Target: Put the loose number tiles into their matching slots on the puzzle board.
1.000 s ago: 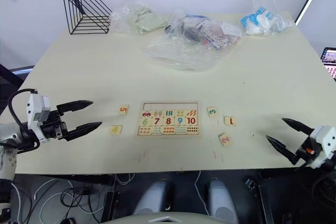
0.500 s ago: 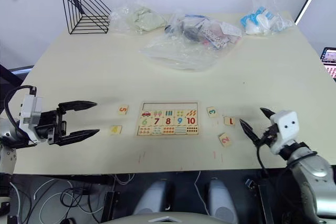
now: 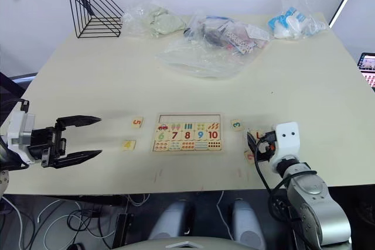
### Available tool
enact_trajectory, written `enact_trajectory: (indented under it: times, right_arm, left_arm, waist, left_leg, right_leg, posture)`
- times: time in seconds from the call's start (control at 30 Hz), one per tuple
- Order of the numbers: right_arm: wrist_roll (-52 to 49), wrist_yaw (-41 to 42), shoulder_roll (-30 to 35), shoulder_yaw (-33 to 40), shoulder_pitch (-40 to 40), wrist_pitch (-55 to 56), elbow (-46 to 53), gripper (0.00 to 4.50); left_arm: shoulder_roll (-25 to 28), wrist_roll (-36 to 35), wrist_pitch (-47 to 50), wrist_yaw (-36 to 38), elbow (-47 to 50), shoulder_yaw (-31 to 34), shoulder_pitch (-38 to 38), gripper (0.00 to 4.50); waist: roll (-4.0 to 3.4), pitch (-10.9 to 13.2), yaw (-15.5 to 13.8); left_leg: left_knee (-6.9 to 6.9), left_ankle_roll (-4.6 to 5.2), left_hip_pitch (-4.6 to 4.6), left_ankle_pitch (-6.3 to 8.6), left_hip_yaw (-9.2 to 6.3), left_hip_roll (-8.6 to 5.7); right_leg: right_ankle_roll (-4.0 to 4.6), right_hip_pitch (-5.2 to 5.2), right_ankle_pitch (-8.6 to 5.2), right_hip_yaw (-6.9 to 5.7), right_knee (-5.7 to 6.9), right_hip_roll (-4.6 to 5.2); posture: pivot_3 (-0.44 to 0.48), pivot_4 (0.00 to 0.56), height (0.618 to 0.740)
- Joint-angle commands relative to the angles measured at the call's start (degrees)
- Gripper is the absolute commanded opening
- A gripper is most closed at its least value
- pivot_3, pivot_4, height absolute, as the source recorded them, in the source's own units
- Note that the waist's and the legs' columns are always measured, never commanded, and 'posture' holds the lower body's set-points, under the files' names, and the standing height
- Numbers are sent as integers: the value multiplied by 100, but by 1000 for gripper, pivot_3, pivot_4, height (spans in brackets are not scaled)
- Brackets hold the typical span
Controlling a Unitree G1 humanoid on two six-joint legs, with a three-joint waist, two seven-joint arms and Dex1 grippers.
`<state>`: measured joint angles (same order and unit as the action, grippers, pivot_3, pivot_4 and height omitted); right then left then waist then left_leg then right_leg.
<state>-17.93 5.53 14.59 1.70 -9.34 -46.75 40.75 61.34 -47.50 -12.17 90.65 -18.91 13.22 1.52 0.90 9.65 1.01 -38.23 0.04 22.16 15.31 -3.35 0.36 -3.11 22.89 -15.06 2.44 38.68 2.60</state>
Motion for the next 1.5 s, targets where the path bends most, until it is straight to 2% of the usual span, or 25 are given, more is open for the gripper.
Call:
enact_trajectory:
  times: [0.03, 0.4, 0.87, 0.97, 1.1, 1.13, 1.37, 1.5]
  right_arm:
    - [157, -306, -122, -91, 78, -264, 278, 4385]
    - [271, -464, -313, -98, 136, -525, 210, 4385]
    - [445, -481, -471, -135, 165, -454, -63, 4385]
    - [500, -474, -469, -146, 75, -417, -49, 3520]
    - [570, -455, -474, -170, -8, -367, -20, 1575]
    - [585, -458, -486, -173, -21, -356, -14, 1388]
    - [696, -271, -285, -154, -93, -139, -48, 1388]
    - [598, 321, 264, 44, -77, 149, -116, 1388]
  left_arm:
    - [272, -382, -284, 185, -98, 64, -161, 4500]
    - [378, -643, -647, 185, -421, 85, -493, 4500]
    - [286, -647, -695, 185, -410, -75, -366, 4500]
    - [300, -631, -702, 185, -478, -134, -267, 4500]
    - [325, -641, -725, 185, -527, -209, -210, 4500]
    - [329, -644, -726, 185, -535, -228, -196, 4500]
    - [311, -631, -708, 185, -522, -300, -133, 4500]
    - [308, -642, -715, 185, -507, -326, -121, 4500]
  waist:
    - [1, 0, 6]
    - [2, -1, 20]
    - [6, -4, 39]
    - [7, -4, 49]
    - [9, -5, 102]
    - [9, -5, 112]
    - [9, -5, 121]
    - [7, -3, 123]
  left_leg:
    - [0, 0, 0, 0, 1, 0]
    - [3, 0, 8, 0, 5, 0]
    - [0, 0, 29, 0, 6, -1]
    - [0, 0, 30, 0, 7, -1]
    - [0, 0, 32, 0, 6, -2]
    - [1, 0, 33, 0, 5, -2]
    - [1, 0, 38, 0, 2, -1]
    - [1, 0, 38, 0, 3, -1]
  right_leg:
    - [0, 0, 0, 0, -1, 0]
    - [0, 13, -1, 0, -1, -4]
    - [0, 28, -1, -3, -1, -7]
    - [0, 28, -1, -4, -1, -8]
    - [0, 29, -1, -7, -1, -12]
    - [0, 29, -1, -7, -1, -14]
    - [1, 33, -1, -7, -1, -14]
    - [1, 33, -1, -6, -1, -14]
  posture:
    - [0, 150, 740]
    - [0, 150, 740]
    - [0, 150, 740]
    - [0, 150, 740]
    - [0, 150, 740]
    - [0, 150, 740]
    - [0, 150, 740]
    - [0, 150, 740]
